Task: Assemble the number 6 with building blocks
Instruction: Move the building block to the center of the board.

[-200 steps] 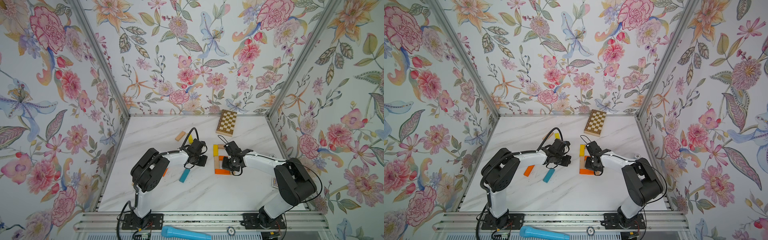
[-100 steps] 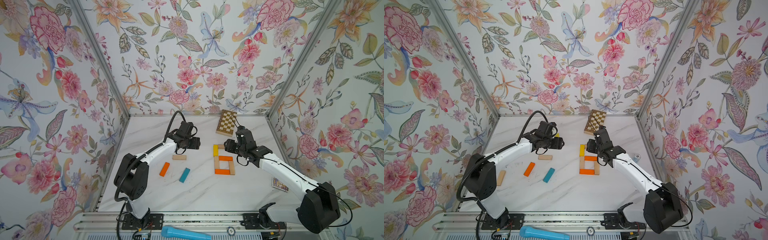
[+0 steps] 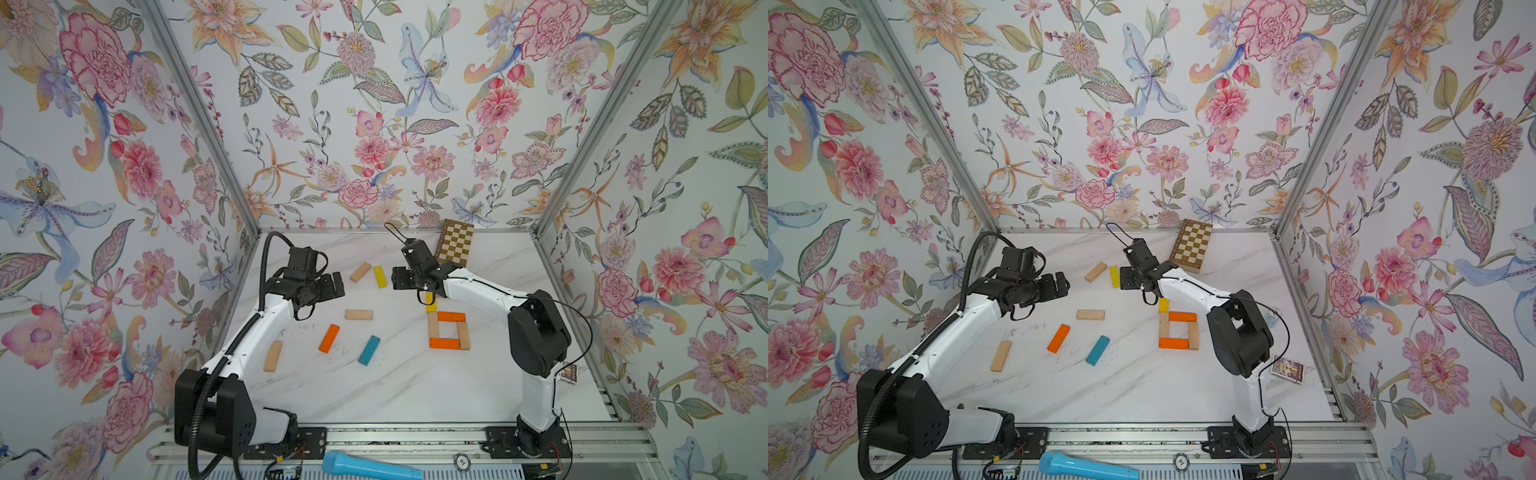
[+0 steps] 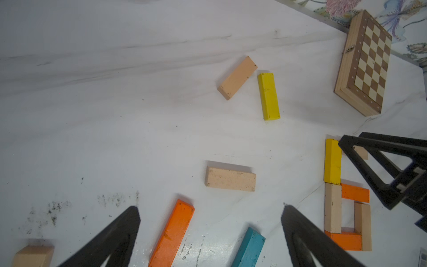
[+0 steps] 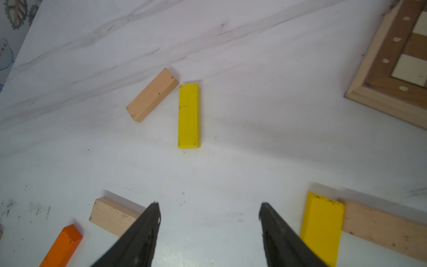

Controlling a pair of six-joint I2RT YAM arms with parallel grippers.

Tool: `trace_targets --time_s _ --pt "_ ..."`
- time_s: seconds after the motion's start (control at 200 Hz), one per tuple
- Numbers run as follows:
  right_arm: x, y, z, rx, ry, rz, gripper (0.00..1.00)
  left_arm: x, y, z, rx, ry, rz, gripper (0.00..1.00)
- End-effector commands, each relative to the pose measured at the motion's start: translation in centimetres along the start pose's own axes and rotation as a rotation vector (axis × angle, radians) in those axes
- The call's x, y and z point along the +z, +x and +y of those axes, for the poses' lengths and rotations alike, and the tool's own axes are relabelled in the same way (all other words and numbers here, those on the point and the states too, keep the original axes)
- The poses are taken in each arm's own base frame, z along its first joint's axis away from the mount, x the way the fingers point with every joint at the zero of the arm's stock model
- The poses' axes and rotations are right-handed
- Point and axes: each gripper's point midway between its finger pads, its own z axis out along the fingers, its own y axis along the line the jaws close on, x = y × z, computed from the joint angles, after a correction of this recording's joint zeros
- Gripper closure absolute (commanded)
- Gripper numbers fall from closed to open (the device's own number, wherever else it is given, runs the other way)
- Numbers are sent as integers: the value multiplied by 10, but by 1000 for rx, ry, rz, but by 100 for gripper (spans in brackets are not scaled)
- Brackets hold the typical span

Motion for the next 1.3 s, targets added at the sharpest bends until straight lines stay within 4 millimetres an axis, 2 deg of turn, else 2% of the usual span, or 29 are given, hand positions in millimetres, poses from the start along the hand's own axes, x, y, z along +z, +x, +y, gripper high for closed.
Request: trace_targets --time_s 0.0,0.155,0.305,0.525,0.736,0.931,1.056,1.121,1.191,1.291 --pt "14 1 5 -77 28 45 30 -4 10 22 -66 -40 38 1" --pt "38 8 4 -128 58 101 31 -10 5 38 -123 -45 -7 1" --pt "57 13 10 -185 52 118 32 -10 2 40 -125 -37 -32 2" --pt "82 6 19 -236 60 121 33 -4 8 39 -135 -19 -26 2" --pt "108 10 16 -254 85 131 32 -4 7 41 -133 -25 -34 2" --pt "127 16 13 -265 102 141 37 1 7 40 -131 -23 -23 2" --pt "129 28 17 -307 68 175 48 2 7 39 -127 -20 -20 2" --pt "127 37 21 -335 43 200 60 2 7 40 -125 -25 -21 2" --pt "117 45 26 -367 8 227 73 2 7 41 -126 -32 -20 2" --pt "95 60 29 -432 -41 252 82 4 7 42 -129 -36 -17 2"
